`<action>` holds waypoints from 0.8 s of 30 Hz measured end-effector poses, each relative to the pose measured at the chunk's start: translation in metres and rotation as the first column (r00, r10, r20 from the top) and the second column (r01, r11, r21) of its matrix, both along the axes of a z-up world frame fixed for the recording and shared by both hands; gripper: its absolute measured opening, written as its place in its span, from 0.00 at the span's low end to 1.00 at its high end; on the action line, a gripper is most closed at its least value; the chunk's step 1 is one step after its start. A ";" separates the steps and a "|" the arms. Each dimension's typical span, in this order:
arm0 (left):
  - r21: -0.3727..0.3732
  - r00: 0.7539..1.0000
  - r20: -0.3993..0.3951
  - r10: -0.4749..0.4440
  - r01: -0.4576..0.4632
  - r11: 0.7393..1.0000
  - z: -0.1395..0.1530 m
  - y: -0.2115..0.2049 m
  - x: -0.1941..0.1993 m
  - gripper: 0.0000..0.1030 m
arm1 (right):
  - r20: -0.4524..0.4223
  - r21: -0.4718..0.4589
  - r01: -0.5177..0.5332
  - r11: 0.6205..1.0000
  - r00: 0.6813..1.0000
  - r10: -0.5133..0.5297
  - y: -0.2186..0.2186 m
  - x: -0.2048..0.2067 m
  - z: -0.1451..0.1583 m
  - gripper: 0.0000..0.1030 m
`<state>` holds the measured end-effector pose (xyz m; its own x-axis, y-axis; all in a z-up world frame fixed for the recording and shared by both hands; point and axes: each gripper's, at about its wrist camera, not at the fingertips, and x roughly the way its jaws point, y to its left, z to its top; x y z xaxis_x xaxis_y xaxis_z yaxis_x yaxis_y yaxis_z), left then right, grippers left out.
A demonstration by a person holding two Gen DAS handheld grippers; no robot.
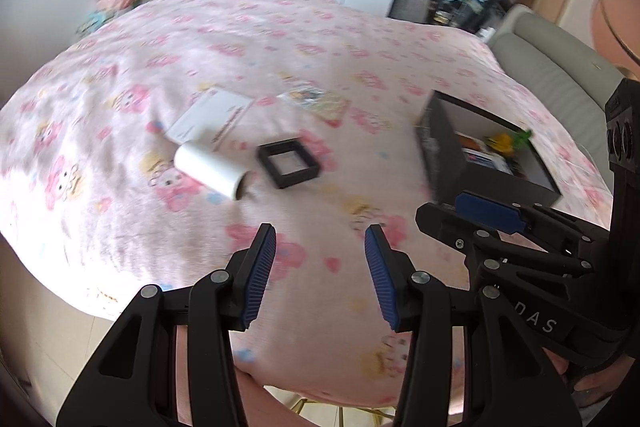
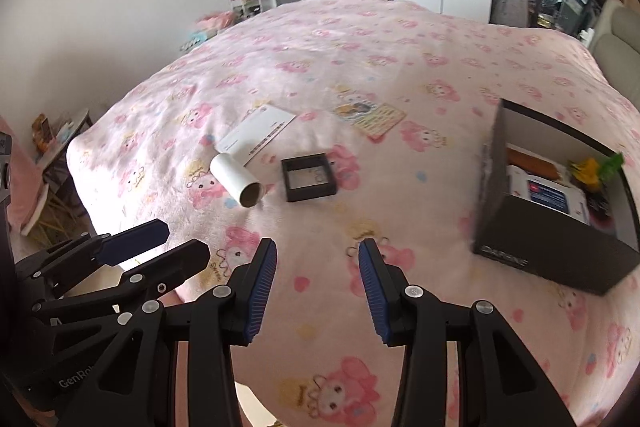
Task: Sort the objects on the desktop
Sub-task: 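Withdraw both tools from the box toward the white paper roll, then close the left gripper on the white paper roll and lift it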
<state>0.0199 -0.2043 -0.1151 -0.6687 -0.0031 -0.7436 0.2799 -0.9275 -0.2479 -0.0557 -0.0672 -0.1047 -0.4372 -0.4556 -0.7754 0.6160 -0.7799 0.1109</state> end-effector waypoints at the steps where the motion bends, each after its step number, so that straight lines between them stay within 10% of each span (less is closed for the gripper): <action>1: 0.004 1.000 0.006 0.016 -0.016 1.000 -0.005 -0.008 -0.002 0.45 | 0.007 0.004 -0.010 1.000 1.000 0.010 -0.008 -0.004 -0.005 0.38; 24: 0.220 0.980 0.083 0.181 -0.195 0.956 -0.108 -0.186 -0.102 0.45 | 0.218 0.051 -0.051 0.997 0.975 0.039 -0.146 -0.083 -0.099 0.38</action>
